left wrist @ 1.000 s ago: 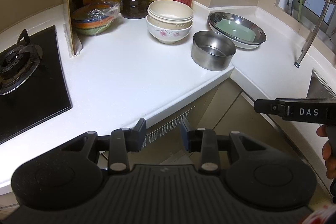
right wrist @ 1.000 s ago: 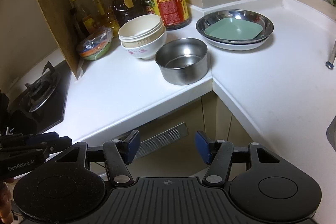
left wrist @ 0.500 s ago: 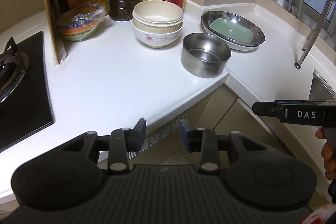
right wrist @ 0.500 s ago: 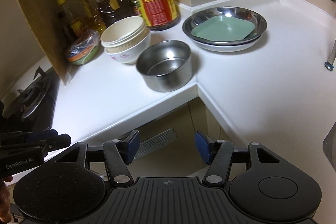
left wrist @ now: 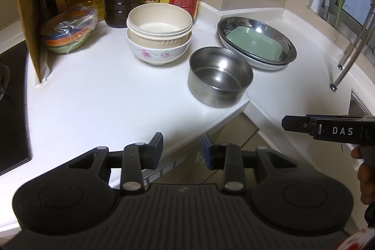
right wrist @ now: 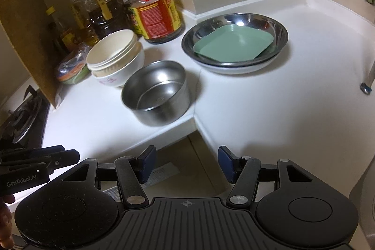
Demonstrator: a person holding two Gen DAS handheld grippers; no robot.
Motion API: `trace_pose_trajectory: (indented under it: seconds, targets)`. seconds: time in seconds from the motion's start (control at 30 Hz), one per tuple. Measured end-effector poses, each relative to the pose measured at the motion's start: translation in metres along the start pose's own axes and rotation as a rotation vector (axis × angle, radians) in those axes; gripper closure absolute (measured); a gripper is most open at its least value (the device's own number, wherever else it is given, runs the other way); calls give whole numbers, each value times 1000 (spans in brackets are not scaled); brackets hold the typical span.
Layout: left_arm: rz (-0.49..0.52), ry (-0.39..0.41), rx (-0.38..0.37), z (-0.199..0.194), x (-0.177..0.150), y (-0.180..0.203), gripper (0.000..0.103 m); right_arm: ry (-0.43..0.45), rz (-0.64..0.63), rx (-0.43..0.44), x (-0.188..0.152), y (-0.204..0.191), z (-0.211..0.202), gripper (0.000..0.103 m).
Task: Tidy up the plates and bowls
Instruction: 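Withdraw both grippers and move them toward the steel pot, then close both grippers on the rim of the steel pot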
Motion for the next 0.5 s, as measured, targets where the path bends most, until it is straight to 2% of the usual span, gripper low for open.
trace_pose_trajectory:
  seconds: [0.2, 0.5]
  targets:
    - [-29, 4, 3, 19, 14, 3, 71, -3, -21, -8, 19, 12, 19, 45]
    - [-64, 26, 18, 41, 39, 3, 71, 8, -53, 24, 48, 15, 46, 45]
Point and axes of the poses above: each gripper's, at about its wrist camera, not at the fingertips, and z roughly the way its jaws point, y to its right, x to its top, the point moved 8 cm from there along z, roughly the way its jaws point, and after that the axes turned 1 degree about -x, right-handed, at the moved point
